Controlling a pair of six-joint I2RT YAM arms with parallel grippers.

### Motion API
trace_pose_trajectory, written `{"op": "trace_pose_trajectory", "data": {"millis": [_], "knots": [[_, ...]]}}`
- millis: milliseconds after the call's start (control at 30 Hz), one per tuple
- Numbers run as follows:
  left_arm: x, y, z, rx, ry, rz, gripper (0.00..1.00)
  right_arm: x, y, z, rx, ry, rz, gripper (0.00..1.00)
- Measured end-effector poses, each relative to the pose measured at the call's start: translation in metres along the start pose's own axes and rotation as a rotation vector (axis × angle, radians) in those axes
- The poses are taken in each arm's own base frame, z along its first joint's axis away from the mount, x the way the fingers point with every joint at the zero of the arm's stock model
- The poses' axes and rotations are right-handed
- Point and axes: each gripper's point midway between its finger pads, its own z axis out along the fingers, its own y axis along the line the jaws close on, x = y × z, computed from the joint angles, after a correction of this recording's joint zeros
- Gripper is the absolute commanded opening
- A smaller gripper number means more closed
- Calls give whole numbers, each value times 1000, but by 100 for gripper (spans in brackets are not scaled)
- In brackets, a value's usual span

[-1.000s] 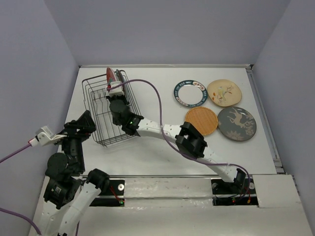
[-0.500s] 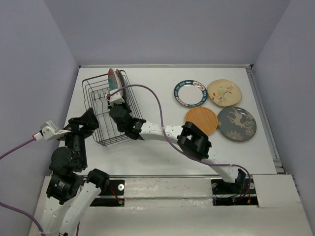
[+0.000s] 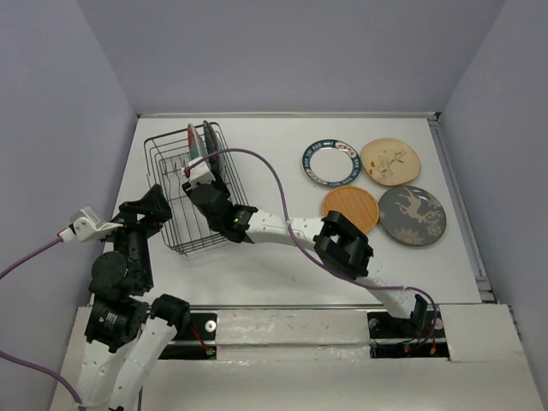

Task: Load the plates into the dish rack

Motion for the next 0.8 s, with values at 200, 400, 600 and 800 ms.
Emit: {"op": "trace_pose_trajectory", "data": {"millis": [200,400,600,800], "knots": [[-1,-1,0,4,-3,-2,99,-5,0,-1,-2,5,12,67],[4,-4,3,14,14,7,99,-5,-5,-23,-64,55,44,81],[18,-9,8,32,65,45,99,-75,-39,-87,-178,13,175,83],[37,-13,7,73,150,90,99,-76,-142,-161,-165,13,427,59]]}}
